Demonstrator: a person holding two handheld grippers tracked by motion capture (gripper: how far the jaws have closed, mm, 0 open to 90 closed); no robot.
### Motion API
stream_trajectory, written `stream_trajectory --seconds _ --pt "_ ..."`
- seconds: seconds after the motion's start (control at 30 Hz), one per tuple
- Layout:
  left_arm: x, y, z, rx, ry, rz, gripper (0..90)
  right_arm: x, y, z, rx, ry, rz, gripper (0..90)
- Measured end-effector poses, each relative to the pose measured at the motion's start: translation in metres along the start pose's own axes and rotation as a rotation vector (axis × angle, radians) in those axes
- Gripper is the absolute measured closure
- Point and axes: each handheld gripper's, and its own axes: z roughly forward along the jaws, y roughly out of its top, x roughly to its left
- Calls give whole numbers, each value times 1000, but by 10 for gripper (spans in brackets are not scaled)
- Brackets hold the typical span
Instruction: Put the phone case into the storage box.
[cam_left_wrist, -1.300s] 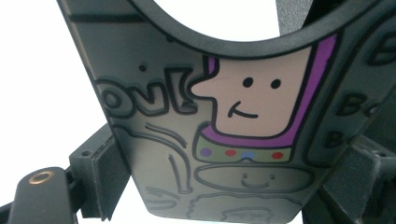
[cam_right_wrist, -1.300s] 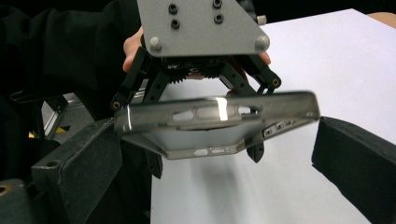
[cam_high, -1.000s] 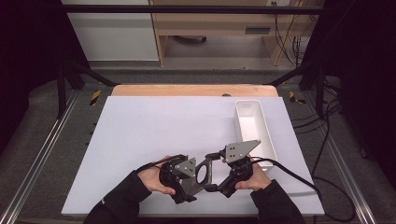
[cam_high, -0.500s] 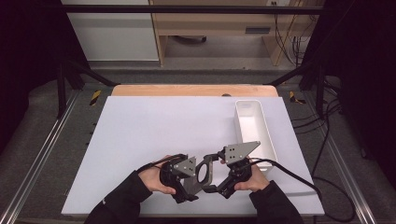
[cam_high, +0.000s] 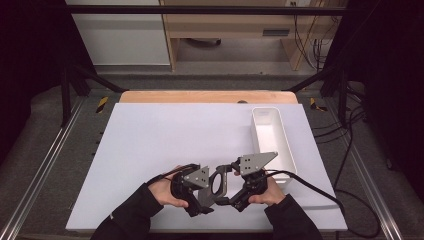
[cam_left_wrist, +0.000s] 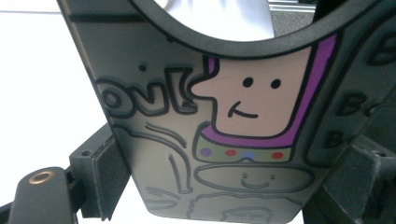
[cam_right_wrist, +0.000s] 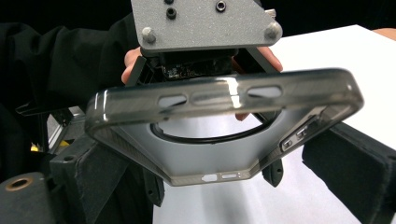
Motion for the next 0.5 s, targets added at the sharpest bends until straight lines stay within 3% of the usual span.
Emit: stream_trajectory --seconds 0.5 --pt "0 -5 1 -65 2 -23 117 -1 1 -1 -26 -7 9 78"
